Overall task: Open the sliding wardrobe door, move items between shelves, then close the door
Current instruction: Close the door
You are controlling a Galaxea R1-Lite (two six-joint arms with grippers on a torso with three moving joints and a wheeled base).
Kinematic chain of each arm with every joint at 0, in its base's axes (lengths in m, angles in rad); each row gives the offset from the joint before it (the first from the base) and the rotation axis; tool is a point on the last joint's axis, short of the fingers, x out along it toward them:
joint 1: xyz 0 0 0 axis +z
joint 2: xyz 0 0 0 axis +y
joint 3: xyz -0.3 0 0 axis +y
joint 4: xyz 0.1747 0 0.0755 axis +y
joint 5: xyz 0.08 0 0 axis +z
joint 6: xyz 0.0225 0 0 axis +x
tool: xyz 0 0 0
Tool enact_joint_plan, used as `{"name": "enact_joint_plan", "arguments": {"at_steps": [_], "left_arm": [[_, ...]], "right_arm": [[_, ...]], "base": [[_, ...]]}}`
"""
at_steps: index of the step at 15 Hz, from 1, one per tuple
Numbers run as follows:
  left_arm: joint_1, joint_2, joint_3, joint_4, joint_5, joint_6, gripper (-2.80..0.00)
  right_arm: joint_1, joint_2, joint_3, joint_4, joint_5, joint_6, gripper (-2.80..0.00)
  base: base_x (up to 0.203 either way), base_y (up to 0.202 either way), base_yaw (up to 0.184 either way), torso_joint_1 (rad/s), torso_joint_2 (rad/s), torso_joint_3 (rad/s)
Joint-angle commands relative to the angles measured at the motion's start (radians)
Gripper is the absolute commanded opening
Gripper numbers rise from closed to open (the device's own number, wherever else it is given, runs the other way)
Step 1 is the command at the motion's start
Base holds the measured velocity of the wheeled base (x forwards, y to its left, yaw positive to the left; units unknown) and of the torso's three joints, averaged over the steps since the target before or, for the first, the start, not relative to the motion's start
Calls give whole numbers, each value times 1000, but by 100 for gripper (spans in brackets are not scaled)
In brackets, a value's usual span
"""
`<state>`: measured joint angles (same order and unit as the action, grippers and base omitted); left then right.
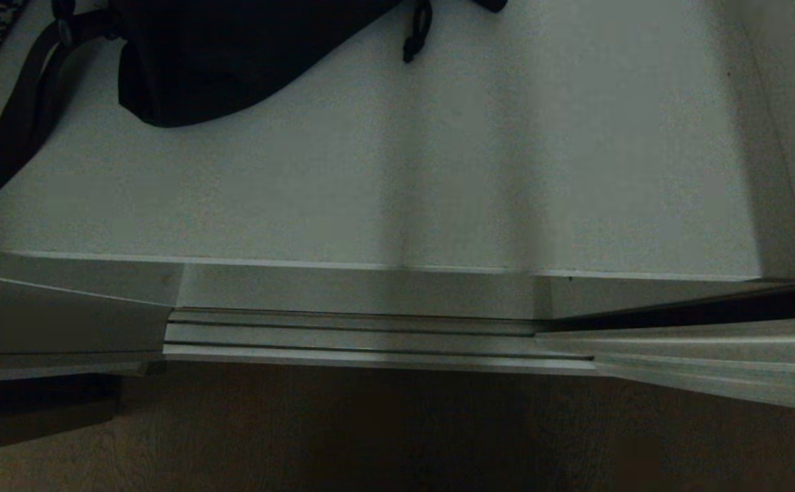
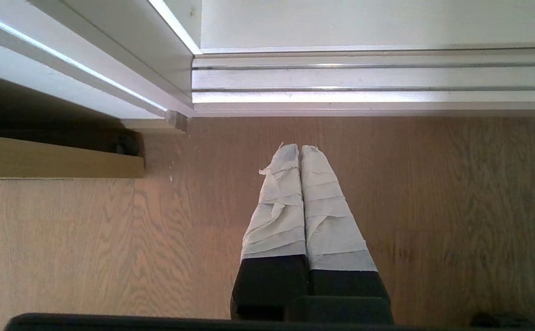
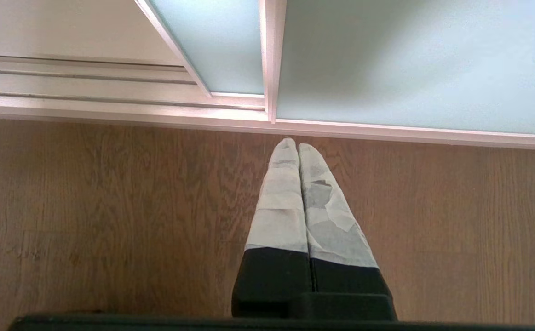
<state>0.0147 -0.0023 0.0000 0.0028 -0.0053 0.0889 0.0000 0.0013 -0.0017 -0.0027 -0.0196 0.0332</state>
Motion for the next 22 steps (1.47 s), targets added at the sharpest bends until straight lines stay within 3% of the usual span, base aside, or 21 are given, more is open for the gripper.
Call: {"name": "enact_joint_plan", "arguments": {"at_steps": [1, 8, 15, 22], "left_arm": [[1, 4, 0, 0, 1, 0, -280], [1, 4, 0, 0, -1, 17, -280], [1, 4, 0, 0, -1, 7, -280], [-1, 4, 0, -1, -5, -6, -280]], "right_arm": [[0, 0, 0, 0, 0, 1, -280], [0, 0, 0, 0, 0, 1, -280], [0, 0, 0, 0, 0, 1, -280], [0, 0, 0, 0, 0, 1, -280]], "base": [[0, 0, 0, 0, 0, 0], [-14, 0, 0, 1, 0, 0], [-184, 0, 0, 0, 1, 1], [0, 0, 0, 0, 0, 0]]}}
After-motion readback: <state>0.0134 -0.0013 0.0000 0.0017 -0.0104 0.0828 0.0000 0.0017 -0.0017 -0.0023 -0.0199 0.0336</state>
